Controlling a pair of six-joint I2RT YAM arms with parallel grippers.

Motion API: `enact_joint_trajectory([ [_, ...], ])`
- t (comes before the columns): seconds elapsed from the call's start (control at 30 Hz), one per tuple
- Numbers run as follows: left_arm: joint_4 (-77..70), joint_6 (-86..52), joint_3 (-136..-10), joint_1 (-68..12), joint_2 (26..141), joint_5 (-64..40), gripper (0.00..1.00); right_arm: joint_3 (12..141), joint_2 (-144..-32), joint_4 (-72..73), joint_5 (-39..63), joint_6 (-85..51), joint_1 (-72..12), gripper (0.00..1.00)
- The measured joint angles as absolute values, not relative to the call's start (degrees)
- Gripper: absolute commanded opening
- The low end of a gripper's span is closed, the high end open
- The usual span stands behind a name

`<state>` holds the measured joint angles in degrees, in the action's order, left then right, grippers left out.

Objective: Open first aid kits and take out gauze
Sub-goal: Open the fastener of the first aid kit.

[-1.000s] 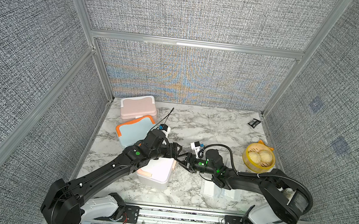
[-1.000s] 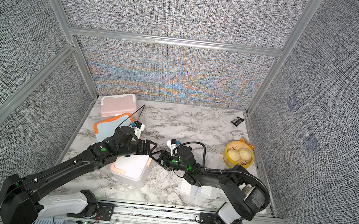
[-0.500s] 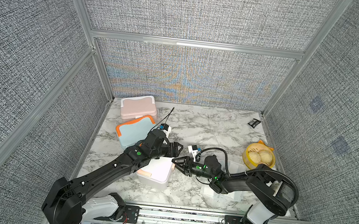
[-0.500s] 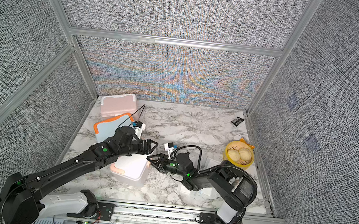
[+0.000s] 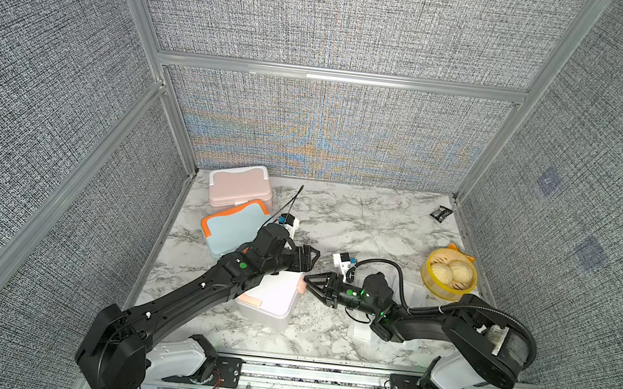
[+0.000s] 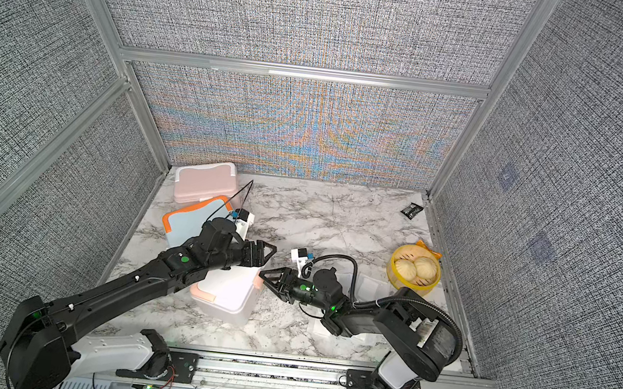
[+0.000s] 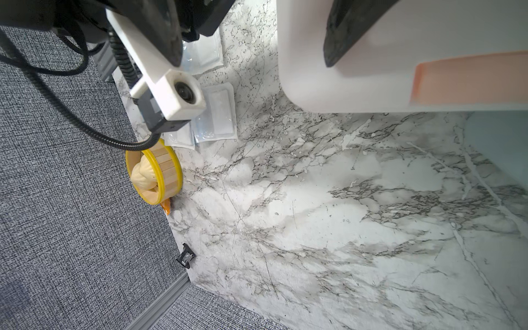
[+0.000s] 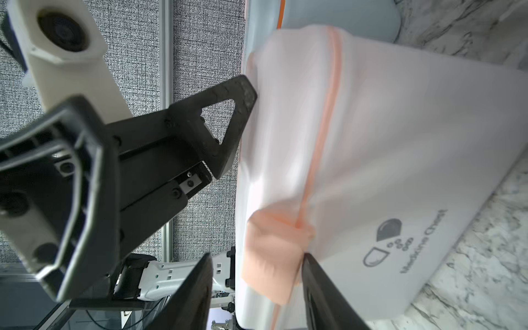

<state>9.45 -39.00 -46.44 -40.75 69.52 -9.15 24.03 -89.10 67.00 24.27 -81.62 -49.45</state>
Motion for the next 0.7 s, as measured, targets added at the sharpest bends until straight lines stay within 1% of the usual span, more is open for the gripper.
enact_joint_trajectory([
  [0.1,9.74,-39.00,-46.65,-40.75,69.52,-9.13,0.78,23.18,-86.46,65.89,24.05,-80.93,-49.45,0.60],
  [0.2,10.96,-39.00,-47.42,-40.75,68.95,-9.06,0.80,23.20,-82.59,60.99,23.51,-78.70,-49.45,0.67],
  [0.27,13.89,-38.98,-48.21,-40.75,67.81,-8.93,0.82,24.34,-79.50,54.89,22.94,-76.44,-49.45,0.72],
  [0.33,17.45,-38.98,-49.12,-40.75,66.52,-7.81,0.85,26.52,-76.64,48.25,22.57,-73.84,-49.45,0.74],
  [0.5,28.34,-38.98,-50.65,-40.73,61.93,-1.83,0.92,33.04,-72.55,32.27,20.97,-66.74,-49.47,0.76],
  [0.57,32.23,-38.98,-50.65,-40.58,59.61,1.52,0.96,35.24,-72.75,27.59,20.58,-64.79,-49.52,0.76],
  [0.7,37.60,-38.37,-49.89,-38.02,55.88,6.13,0.99,39.62,-75.44,20.10,20.25,-61.84,-50.06,0.75],
])
